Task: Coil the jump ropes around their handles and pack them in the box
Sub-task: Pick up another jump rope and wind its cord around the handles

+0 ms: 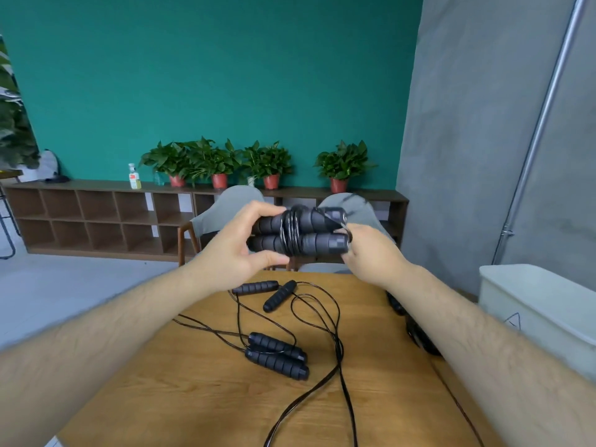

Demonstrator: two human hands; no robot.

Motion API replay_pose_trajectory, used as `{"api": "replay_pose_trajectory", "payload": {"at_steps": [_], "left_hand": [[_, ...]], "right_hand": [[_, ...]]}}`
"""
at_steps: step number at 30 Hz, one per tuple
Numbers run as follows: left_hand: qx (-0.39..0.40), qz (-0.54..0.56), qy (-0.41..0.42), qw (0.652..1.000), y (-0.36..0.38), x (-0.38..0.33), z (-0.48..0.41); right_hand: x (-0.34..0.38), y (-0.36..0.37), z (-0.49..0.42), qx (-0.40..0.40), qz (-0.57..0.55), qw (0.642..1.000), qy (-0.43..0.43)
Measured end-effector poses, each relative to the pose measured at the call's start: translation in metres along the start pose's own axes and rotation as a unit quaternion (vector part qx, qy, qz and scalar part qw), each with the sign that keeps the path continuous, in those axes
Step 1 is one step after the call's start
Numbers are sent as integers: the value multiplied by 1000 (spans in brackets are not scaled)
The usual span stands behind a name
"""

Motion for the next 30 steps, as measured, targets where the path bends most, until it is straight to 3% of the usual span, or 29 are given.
{"api": "replay_pose_trajectory", "payload": {"at_steps": [5, 10, 14, 18, 22, 25, 30], "left_hand": [[-79, -37, -18, 996, -5, 13, -17], [-150, -89, -117, 978, -27, 58, -39], [-63, -286, -145, 945, -20, 76, -40], [32, -354, -108, 928, 1, 72, -28], [189, -243, -88, 947, 25, 59, -11], [219, -148, -110, 958, 24, 47, -3], [267, 40, -129, 954, 21, 15, 7]], "right_hand": [[32, 20, 4, 2, 23, 1000, -18], [46, 29, 5, 30, 133, 990, -31], [53, 17, 5, 10, 170, 982, -83], [49, -1, -6, -18, 208, 972, -110], [34, -18, -13, -33, 181, 975, -127], [23, -22, -13, -55, 160, 978, -119], [-4, -26, -11, -93, 48, 994, -28]]}}
Point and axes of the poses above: each hand's wrist, its own z-axis away from the middle knuckle, its own y-axis out of the palm, x = y × z, the point moved 6 cm from there along -z, towards the middle knuckle, and after that the axes turned 7 degrees about -y, right-handed, at the moved point
